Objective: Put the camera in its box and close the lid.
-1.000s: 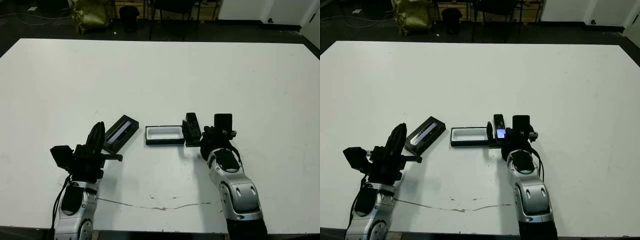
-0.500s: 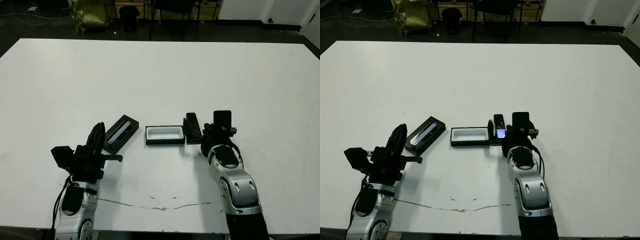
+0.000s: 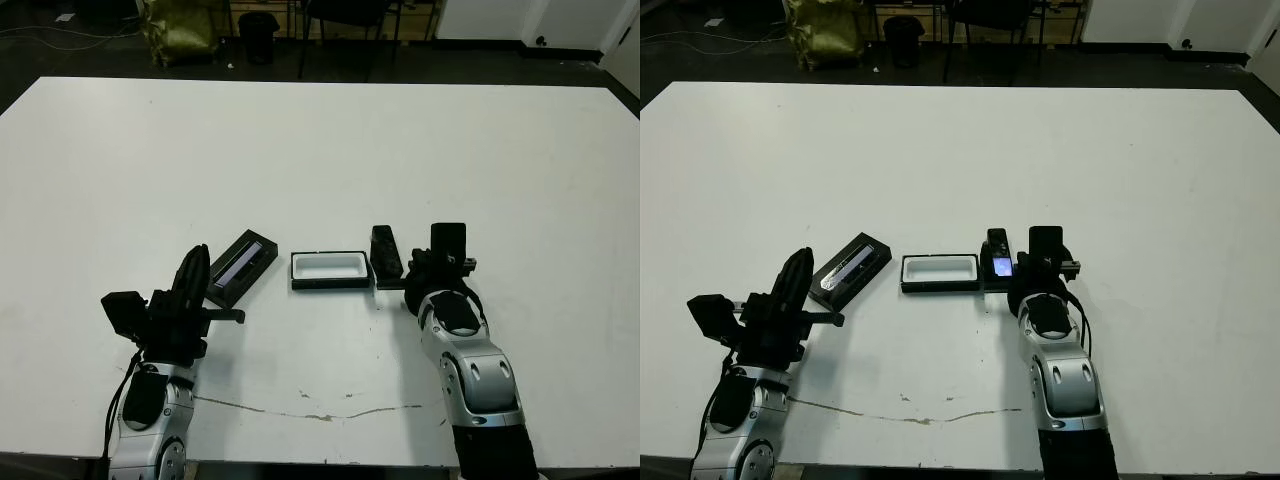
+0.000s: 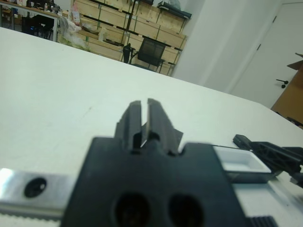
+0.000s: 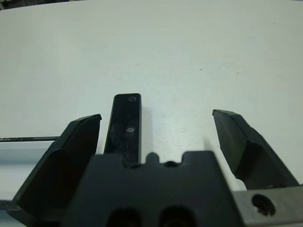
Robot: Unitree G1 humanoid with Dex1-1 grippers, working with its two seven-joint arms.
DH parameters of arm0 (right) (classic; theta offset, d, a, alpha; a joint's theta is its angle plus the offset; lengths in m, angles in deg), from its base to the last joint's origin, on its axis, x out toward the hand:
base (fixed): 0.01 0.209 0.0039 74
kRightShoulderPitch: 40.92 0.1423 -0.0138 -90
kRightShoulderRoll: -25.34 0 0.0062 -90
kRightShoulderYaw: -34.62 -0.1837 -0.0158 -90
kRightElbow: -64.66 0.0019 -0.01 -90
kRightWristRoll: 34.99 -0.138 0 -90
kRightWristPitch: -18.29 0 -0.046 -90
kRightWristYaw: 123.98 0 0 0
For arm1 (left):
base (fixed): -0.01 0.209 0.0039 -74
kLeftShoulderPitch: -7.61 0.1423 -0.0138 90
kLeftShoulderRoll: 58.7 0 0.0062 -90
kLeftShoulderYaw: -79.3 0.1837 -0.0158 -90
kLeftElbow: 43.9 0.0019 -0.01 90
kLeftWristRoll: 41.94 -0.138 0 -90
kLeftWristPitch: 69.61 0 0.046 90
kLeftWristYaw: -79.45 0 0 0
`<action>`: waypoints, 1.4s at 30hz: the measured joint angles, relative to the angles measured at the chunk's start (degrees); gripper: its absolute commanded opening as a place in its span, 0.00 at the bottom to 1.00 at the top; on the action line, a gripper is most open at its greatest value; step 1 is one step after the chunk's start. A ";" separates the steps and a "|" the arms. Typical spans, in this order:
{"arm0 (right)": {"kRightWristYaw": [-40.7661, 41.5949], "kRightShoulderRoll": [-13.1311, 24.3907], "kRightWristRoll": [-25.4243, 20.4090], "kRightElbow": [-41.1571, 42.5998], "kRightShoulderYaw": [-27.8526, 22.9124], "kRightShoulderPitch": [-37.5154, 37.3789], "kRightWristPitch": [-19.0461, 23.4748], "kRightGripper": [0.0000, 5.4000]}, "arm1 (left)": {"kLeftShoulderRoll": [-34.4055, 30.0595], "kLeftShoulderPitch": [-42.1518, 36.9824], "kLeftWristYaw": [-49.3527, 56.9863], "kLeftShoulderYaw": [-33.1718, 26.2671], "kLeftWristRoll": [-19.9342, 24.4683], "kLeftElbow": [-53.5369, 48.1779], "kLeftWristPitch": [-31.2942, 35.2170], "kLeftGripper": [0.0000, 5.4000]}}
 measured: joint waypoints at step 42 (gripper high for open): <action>0.09 1.26 3.52 -5.75 2.92 0.67 -2.54 0.70 | -0.10 0.26 -0.39 0.02 0.02 0.15 -0.19 0.00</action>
